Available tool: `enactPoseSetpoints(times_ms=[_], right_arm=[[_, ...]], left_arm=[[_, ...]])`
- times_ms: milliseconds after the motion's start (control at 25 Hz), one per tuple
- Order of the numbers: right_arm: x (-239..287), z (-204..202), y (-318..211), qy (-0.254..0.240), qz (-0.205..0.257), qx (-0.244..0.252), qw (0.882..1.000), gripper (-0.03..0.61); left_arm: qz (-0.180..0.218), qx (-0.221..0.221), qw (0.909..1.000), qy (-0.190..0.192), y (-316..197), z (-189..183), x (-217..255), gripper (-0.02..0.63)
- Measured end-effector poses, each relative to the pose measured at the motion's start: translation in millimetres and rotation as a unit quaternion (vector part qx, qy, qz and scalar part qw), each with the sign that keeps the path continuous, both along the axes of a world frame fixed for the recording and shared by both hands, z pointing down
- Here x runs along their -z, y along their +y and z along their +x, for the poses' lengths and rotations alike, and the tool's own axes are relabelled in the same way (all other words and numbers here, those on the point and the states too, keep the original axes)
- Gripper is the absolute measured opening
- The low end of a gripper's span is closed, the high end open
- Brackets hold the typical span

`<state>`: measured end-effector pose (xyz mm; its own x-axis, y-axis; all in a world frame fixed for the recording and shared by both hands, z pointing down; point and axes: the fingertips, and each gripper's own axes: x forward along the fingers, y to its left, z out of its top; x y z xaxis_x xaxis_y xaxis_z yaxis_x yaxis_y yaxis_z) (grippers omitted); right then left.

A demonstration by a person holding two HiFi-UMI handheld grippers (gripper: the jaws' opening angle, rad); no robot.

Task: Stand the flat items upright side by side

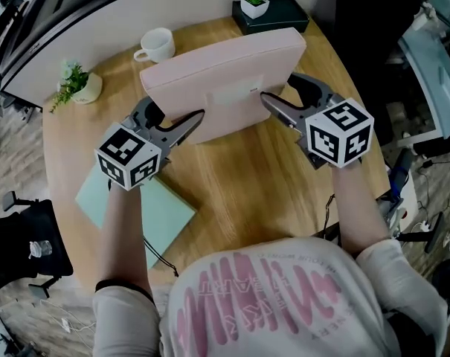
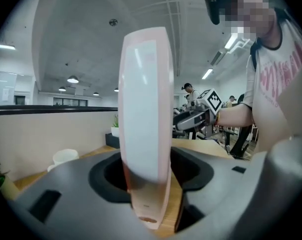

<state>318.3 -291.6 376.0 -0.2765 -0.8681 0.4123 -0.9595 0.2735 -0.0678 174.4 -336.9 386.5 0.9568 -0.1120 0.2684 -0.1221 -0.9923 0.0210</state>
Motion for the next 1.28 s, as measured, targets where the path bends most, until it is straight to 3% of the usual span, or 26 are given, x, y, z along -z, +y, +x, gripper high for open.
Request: enactPoseSetpoints(times_ms=[320,1280], right_arm=[[1,-9,-13,-0.008,0.003,0.0,1.0,0.293],[-4,-11,-21,-0.017,0.01,0.002,1.0,0.326]], left_arm=[[0.031,0.029,0.999,-0.014,-26,-6,1,0.27],[0.013,0.044,0.9987,0.021,-35,-11,9,0.313]])
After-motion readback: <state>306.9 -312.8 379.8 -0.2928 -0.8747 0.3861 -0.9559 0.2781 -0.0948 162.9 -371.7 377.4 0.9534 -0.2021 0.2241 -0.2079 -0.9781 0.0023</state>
